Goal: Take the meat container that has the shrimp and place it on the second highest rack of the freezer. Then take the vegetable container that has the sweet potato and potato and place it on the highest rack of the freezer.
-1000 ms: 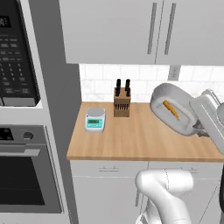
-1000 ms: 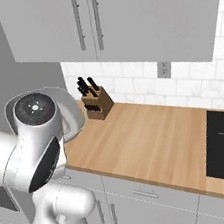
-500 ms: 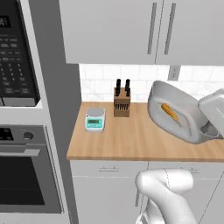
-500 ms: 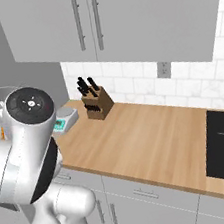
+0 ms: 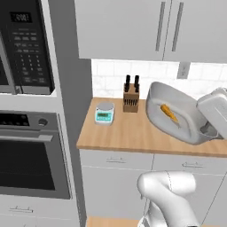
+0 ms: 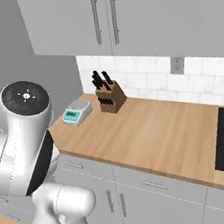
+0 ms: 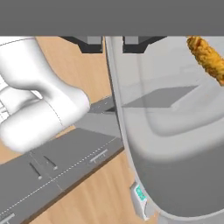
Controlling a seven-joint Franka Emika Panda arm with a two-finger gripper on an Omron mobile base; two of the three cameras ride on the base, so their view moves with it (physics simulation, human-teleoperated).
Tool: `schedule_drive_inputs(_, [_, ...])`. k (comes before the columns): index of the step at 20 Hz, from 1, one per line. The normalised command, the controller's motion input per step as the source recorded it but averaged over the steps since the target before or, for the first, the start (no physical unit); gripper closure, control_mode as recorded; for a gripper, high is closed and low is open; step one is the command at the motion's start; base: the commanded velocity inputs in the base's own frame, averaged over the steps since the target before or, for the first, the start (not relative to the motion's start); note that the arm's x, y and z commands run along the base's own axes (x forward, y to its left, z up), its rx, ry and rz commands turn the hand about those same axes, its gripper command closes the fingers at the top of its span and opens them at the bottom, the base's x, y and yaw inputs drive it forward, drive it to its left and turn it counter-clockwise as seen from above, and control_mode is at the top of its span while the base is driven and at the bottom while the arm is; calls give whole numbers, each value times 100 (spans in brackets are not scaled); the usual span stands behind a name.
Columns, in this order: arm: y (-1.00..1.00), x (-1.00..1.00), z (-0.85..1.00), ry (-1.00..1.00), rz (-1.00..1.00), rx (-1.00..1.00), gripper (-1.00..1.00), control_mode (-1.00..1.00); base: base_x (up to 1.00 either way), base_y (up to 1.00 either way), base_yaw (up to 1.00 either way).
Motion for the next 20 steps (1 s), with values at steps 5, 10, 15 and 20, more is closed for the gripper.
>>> schedule_drive_inputs(5, [0,0,0,0,0,0,100,100,-24,0,47])
schedule_drive_inputs(10, [0,0,0,0,0,0,100,100,0,0,80])
schedule_drive_inputs(15, [0,0,0,0,0,0,100,100,1,-1,94])
schedule_drive_inputs(20, [0,0,0,0,0,0,100,100,30,-6,90])
